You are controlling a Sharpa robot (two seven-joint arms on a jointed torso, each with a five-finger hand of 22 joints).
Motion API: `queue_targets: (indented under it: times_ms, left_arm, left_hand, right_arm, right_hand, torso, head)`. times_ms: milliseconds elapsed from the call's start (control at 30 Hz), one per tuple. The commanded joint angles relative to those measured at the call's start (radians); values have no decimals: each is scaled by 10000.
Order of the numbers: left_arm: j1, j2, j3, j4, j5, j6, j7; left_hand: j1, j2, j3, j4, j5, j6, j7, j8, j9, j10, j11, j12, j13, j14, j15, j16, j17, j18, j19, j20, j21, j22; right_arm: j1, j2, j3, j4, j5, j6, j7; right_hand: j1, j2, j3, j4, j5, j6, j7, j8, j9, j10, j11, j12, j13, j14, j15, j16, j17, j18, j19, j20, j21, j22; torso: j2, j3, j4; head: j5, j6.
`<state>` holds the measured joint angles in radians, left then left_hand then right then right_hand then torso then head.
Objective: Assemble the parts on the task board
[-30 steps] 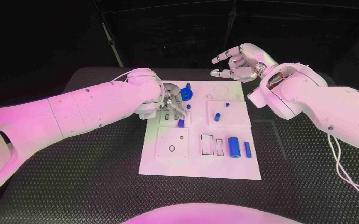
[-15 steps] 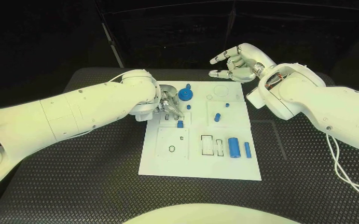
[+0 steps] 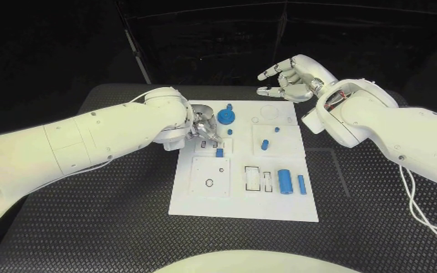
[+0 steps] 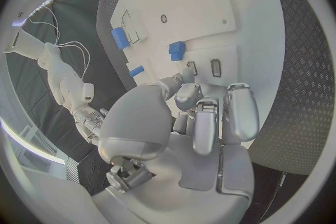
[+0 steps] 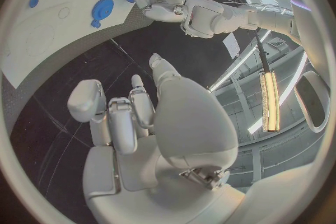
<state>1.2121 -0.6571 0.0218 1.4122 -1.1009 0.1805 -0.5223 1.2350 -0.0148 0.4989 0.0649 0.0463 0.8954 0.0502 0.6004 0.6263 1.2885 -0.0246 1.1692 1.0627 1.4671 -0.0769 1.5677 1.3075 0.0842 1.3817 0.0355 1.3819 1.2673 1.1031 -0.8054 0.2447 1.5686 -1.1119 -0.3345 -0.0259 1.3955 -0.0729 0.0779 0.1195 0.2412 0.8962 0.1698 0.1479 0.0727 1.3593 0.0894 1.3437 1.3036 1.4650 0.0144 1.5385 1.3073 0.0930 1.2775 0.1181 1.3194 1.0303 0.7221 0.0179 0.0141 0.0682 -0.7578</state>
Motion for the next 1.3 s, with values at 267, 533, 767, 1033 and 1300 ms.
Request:
queue_targets:
  times_ms: [267,533,767,1033,1300]
  left_arm:
    - [-33,-818,5,526,880,-1199,321]
    - [-76,-1710,3,961,1757,-2362,851]
    - [-208,-2405,1,1307,3152,-3339,1894]
    - [-337,-2928,0,1474,5358,-4316,3886]
    - [-398,-3056,-1,1553,6597,-4683,5093]
  left_hand:
    - [-575,-390,373,195,12,-528,300,-501,-251,-1190,273,-1591,-1745,935,199,-140,2411,65,-689,133,-728,-979]
    - [-803,-790,572,234,2,-701,542,-904,-587,-2362,539,-3343,-3522,99,400,-1548,774,480,-1989,360,-2310,-2964]
    - [-742,-1083,848,106,9,-793,723,-1279,-996,-2602,684,-4411,-4443,-1033,564,-3708,-1343,980,-3553,529,-4794,-5696]
    - [-646,-1196,927,-60,7,-628,839,-1593,-1446,-2518,792,-4861,-4982,-1266,639,-4519,-2062,981,-3404,604,-5419,-6130]
    - [-582,-1201,922,-146,8,-606,877,-1674,-1568,-2526,819,-4936,-5103,-1307,669,-4661,-2185,978,-3351,624,-5566,-6228]
  right_arm:
    - [15,158,-46,279,-2078,1241,-38]
    - [18,442,-752,818,-4812,2209,-166]
    - [26,968,-1469,893,-6633,2599,-250]
    - [30,1648,-2114,568,-8049,3043,-392]
    - [30,2172,-2317,184,-8872,2944,-450]
  right_hand:
    - [681,162,412,-529,-145,720,-145,278,28,37,-203,20,42,871,-182,-35,1840,122,23,-125,-28,46]
    - [744,20,479,-693,-431,801,-321,161,-47,118,-334,92,107,890,-272,-6,1909,108,73,-191,10,129]
    - [745,-80,583,-837,-478,682,-651,-131,-78,117,-785,76,93,902,-639,7,1953,123,42,-510,-32,67]
    - [792,-136,741,-1018,-472,394,-886,-402,-86,58,-982,5,30,909,-828,12,1982,132,7,-697,-86,-10]
    - [936,-66,1086,-1272,-716,95,-1040,-607,-71,69,-1111,7,45,916,-947,18,2009,128,19,-821,-99,-7]
  torso:
    - [14,-5,8]
    - [-2,-12,17]
    - [13,-14,11]
    - [17,-25,0]
    - [29,-12,-2]
  head:
    - [4,-5]
    - [12,-32]
    - [93,-26]
    - [155,-43]
    - [169,-82]
